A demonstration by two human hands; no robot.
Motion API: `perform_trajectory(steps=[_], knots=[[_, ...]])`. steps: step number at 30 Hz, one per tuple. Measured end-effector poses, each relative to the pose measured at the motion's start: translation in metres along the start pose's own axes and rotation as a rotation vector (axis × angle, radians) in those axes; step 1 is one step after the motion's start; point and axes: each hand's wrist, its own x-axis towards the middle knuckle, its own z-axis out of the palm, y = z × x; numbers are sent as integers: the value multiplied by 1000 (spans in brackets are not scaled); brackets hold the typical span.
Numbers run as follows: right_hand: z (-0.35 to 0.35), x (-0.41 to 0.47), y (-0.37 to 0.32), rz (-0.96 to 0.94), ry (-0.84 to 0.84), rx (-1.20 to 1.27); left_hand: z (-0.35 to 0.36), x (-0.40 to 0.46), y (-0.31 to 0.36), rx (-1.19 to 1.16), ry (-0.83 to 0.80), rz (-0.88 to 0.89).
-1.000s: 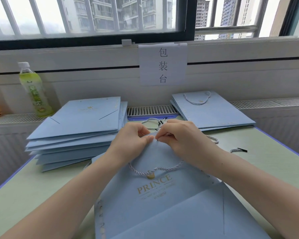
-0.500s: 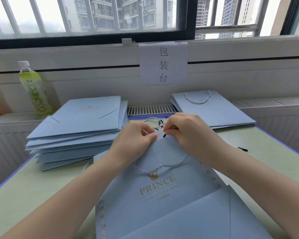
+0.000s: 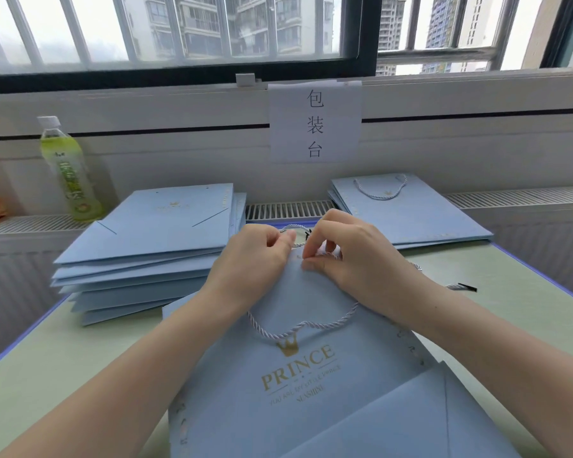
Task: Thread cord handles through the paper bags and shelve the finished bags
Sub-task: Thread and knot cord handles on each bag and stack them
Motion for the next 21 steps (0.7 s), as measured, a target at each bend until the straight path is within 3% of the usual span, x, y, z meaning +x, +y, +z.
perform_trajectory(steps=[8, 13, 16, 21], knots=[[5, -3, 3, -83, -10, 78, -3, -1, 0, -23, -51, 38], [10, -3, 0, -143, 4, 23, -8, 1, -1, -231, -168, -146], [13, -4, -4, -137, -24, 46, -11, 5, -3, -236, -208, -248], [14, -5, -6, -122, -37, 45, -13, 8, -11, -238, -264, -241]])
